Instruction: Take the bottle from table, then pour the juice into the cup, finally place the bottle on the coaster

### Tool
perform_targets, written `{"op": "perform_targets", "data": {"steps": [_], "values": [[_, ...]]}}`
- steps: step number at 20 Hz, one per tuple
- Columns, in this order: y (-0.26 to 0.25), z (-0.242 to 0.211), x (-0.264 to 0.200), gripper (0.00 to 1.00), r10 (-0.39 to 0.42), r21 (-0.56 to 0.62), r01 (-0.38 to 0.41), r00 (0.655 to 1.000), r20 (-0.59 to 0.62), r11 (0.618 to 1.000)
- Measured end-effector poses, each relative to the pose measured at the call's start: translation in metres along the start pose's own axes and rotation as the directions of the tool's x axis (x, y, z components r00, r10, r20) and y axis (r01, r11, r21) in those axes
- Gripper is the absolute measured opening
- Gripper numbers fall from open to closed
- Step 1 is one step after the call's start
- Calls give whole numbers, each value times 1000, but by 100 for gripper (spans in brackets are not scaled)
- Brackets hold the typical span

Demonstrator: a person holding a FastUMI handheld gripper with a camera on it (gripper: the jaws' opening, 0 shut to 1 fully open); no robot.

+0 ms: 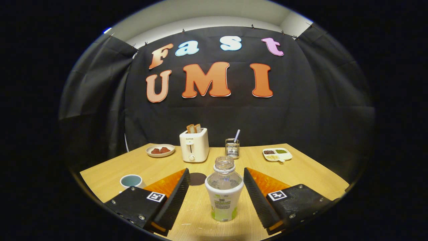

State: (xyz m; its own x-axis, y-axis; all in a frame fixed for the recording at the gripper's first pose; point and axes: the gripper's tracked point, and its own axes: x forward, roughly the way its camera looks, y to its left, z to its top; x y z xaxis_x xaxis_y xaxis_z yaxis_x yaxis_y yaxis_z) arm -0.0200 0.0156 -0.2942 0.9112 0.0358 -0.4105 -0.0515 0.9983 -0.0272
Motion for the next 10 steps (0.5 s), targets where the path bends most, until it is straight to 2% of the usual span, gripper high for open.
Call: {"op": "perform_targets", "data": {"steps": [6,10], "values": [[-2,-40,15,95,-15,10,16,997,-79,1000],[-5,-65,23,85,-25,46,31,989,-144,998]]}}
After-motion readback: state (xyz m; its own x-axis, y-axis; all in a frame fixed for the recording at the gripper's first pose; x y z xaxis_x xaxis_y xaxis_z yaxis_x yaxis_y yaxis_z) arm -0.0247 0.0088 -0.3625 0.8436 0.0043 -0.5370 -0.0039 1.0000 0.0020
